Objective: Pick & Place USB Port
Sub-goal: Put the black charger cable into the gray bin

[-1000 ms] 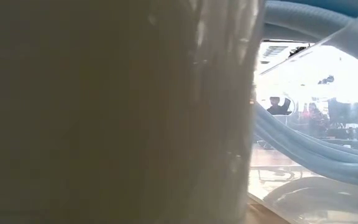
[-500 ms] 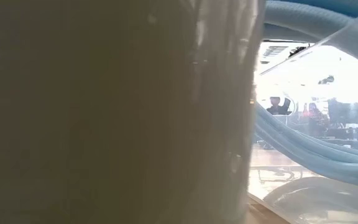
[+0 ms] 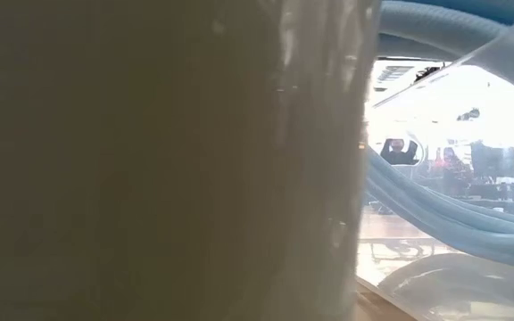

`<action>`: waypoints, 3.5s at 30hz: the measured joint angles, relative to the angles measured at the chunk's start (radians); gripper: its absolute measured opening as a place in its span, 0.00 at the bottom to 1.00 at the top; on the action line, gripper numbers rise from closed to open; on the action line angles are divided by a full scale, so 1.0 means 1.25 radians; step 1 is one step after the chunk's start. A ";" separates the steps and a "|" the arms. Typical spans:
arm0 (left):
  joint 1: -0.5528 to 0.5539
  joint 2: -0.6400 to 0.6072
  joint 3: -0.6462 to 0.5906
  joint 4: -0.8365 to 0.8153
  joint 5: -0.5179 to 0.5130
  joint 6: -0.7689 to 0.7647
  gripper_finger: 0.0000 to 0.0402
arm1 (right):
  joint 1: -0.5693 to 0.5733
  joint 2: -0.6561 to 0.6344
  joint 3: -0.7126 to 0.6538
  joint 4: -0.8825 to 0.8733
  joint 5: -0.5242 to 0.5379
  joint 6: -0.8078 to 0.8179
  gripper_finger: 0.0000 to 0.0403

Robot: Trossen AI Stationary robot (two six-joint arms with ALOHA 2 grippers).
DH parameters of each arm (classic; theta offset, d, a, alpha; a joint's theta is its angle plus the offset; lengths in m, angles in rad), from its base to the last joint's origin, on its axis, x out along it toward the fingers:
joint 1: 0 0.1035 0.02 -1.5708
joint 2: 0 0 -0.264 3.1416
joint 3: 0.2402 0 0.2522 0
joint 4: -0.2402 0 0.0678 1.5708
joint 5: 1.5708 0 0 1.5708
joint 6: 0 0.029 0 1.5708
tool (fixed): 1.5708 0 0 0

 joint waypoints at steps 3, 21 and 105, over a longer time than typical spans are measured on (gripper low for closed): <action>0.000 0.000 0.000 0.000 -0.001 0.009 0.49 | 0.001 0.021 0.000 0.002 -0.017 0.015 0.47; 0.000 0.000 0.000 -0.001 0.001 0.020 0.49 | -0.035 0.067 -0.004 -0.035 -0.037 0.022 0.46; -0.001 0.627 0.480 0.342 0.339 0.170 0.49 | -0.395 0.043 0.222 0.543 0.135 -1.037 0.08</action>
